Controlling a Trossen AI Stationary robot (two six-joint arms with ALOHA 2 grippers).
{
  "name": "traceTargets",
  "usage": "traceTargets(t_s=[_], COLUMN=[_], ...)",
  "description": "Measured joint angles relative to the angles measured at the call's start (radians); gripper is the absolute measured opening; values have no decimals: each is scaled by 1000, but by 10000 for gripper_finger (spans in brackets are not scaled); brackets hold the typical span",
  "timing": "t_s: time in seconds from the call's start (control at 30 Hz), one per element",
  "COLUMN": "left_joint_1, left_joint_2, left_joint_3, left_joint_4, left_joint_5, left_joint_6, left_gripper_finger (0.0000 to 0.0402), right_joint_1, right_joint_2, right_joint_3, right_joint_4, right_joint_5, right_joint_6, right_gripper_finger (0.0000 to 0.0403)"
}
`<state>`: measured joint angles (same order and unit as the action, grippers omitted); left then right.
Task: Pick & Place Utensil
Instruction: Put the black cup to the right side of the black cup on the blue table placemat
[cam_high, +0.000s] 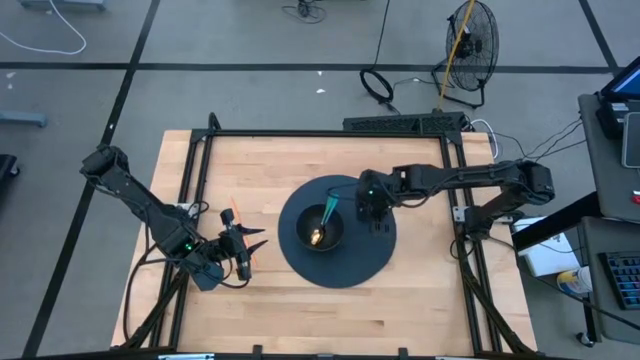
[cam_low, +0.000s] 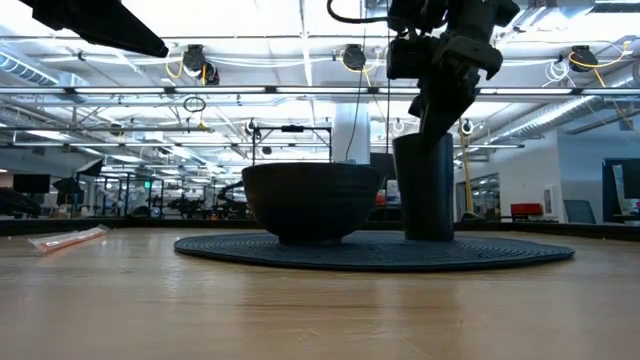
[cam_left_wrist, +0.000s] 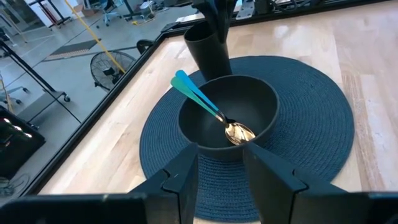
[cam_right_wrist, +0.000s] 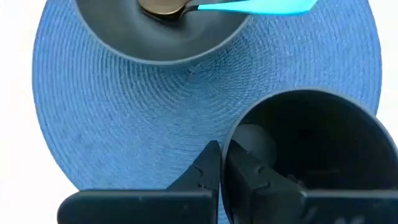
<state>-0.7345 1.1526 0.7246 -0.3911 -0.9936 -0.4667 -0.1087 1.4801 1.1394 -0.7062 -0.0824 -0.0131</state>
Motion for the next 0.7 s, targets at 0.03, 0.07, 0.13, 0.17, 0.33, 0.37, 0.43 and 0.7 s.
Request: traceTargets(t_s=[0.03, 0.07, 0.13, 0.17, 0.33, 0.37, 0.43, 0.7], left_joint_1=[0, 0, 1, 1, 1, 1, 1, 1], left_joint_2=[0, 0, 0, 0, 0, 0, 0, 0], left_joint_3=[0, 0, 0, 0, 0, 0, 0, 0], left_joint_4=[0, 0, 0, 0, 0, 0, 0, 0], left_joint_5=[0, 0, -3, -3, -3, -3, -3, -2], left_joint_6=[0, 0, 0, 0, -1, -2, -3, -6], left_gripper_finger=[134, 134, 134, 134, 134, 134, 134, 134], right_joint_1=[-3, -3, -3, -3, -3, -3, -3, -3], right_joint_2=[-1, -2, -2, -2, -1, -1, -1, 4], right_joint_3=[-7, -10, -12, -13, -14, -14, -14, -18], right_joint_4=[7, 11, 13, 15, 25, 25, 25, 23], right_joint_5=[-2, -1, -1, -1, -10, -17, -22, -26], right_joint_6=[-1, -1, -3, -5, -1, 0, 16, 54], right_gripper_finger=[2, 2, 2, 2, 4, 6, 10, 48])
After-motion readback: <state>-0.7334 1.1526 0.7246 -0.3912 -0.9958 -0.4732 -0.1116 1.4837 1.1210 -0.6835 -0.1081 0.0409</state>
